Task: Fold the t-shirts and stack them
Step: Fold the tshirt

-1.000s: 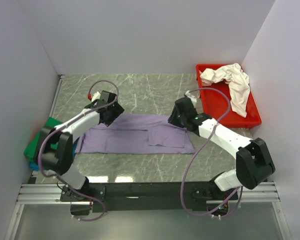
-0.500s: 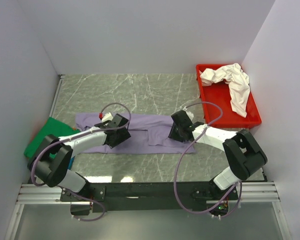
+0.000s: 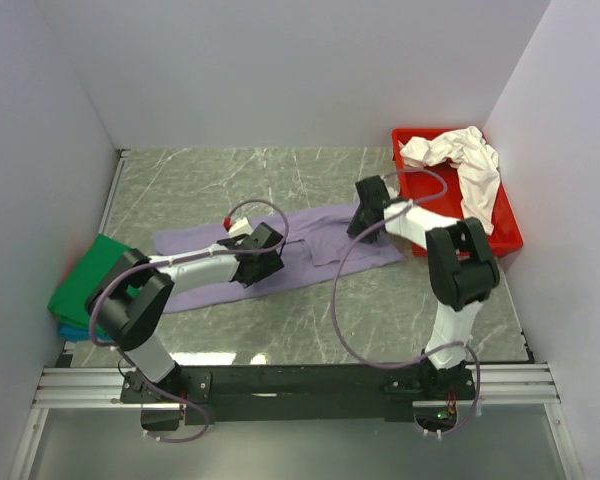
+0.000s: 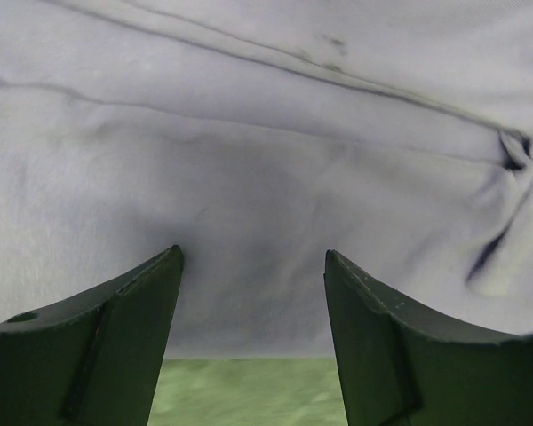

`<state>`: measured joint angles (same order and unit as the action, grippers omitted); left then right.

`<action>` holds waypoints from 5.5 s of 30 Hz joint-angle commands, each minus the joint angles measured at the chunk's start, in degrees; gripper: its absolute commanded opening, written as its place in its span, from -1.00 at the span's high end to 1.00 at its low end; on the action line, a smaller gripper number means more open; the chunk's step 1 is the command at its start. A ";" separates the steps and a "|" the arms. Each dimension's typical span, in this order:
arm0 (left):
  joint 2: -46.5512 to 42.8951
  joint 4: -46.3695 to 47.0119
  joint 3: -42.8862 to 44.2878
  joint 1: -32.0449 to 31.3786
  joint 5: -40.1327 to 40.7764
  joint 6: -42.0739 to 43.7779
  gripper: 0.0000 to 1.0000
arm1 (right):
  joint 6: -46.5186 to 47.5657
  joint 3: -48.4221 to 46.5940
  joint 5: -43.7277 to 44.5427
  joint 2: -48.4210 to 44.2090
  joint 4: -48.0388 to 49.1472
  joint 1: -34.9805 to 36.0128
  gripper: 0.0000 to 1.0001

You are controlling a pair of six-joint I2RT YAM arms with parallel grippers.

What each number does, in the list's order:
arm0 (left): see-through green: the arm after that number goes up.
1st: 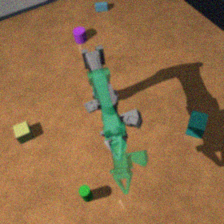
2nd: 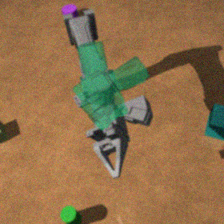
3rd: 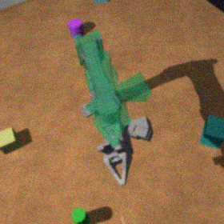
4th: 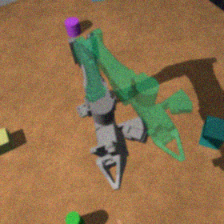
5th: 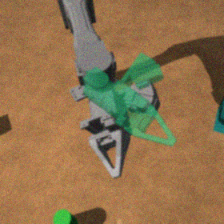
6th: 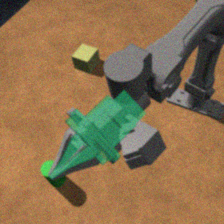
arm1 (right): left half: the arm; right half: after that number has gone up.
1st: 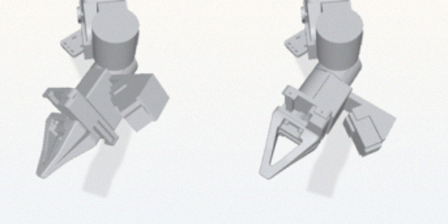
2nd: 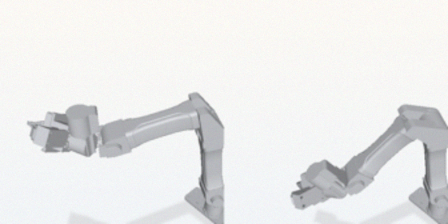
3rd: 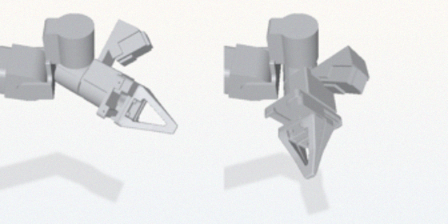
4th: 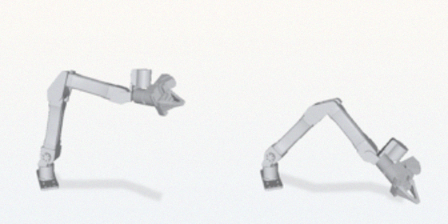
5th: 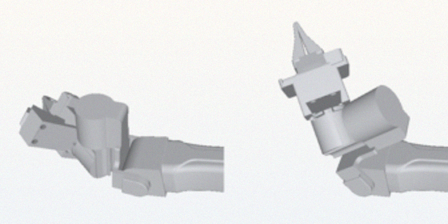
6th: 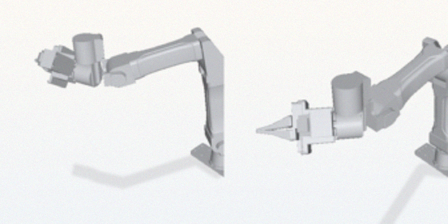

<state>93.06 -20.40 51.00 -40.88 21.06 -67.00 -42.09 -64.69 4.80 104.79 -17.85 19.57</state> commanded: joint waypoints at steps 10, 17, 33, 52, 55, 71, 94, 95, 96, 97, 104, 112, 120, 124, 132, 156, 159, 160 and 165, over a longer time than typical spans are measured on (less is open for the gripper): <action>18.91 -0.42 20.35 -4.82 -9.81 -4.72 -0.40 | 10.79 -44.54 -1.37 25.78 -20.73 -2.26 0.25; 11.72 -5.16 17.30 -4.56 -1.91 -1.21 -0.42 | 12.47 -45.37 0.91 21.17 -22.33 -2.35 0.24; -2.79 -5.70 -3.19 -1.48 0.39 1.70 -0.44 | 10.71 -17.51 1.98 2.53 -11.87 -3.84 0.25; -10.10 -8.43 5.75 1.32 0.04 10.31 -0.46 | 6.49 -7.55 -1.64 5.94 -8.87 -4.10 0.30; -5.02 -6.06 12.85 4.40 -1.55 13.64 -0.46 | 6.58 -12.65 -1.72 9.45 -11.07 -4.54 0.29; 31.56 2.73 54.89 13.46 -16.74 44.76 -0.44 | 10.27 -39.56 -9.98 23.45 -16.28 -7.00 0.23; 55.47 0.81 74.32 12.24 -37.05 51.01 0.09 | 7.19 -11.25 -6.21 -1.96 -8.34 -8.06 0.16; 56.00 0.63 74.94 11.88 -37.06 51.01 0.17 | 7.28 -11.16 -6.03 -1.96 -8.52 -8.06 0.16; 56.79 0.45 75.64 11.62 -36.97 51.09 0.25 | 7.28 -11.16 -5.85 -1.87 -8.61 -8.15 0.16; 56.97 0.89 75.82 11.09 -36.18 50.75 0.28 | 7.37 -11.16 -5.68 -1.79 -8.61 -8.15 0.16; 58.55 3.52 80.04 12.40 -22.50 43.82 0.99 | 7.46 -11.51 -6.47 -0.03 -7.91 -8.15 0.16; 57.85 5.72 80.48 22.24 -16.32 28.79 0.99 | 8.42 -14.85 -7.26 2.17 -8.96 -8.15 0.15; 58.73 6.68 80.30 30.33 -20.60 18.75 0.41 | 8.60 -15.65 -8.75 2.96 -8.35 -5.96 0.14; 57.86 8.36 81.10 30.16 -27.20 21.73 -0.27 | 8.34 -16.35 -9.19 4.19 -8.17 -3.76 0.13; 35.82 8.28 62.40 30.16 -17.67 24.73 -0.64 | 7.99 -14.34 -9.72 2.79 -6.95 1.07 0.12; -38.30 -17.47 -0.48 24.98 6.71 4.16 -0.73 | 0.69 -20.82 5.49 11.11 3.34 46.96 0.14; -40.05 -18.09 0.41 25.24 6.54 5.03 -0.74 | 1.04 -22.24 4.87 14.63 4.05 48.01 0.14; -40.49 -17.83 0.67 25.33 6.28 5.30 -0.74 | 1.21 -22.50 4.96 15.35 3.96 48.36 0.14; -39.62 -17.13 2.17 25.59 4.26 6.88 -0.74 | 1.74 -23.64 8.20 18.95 -0.15 50.04 0.14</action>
<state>53.17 -37.65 50.46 -15.59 26.11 -62.13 -41.30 -86.48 9.04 121.73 -14.68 68.47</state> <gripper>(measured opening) 0.868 0.431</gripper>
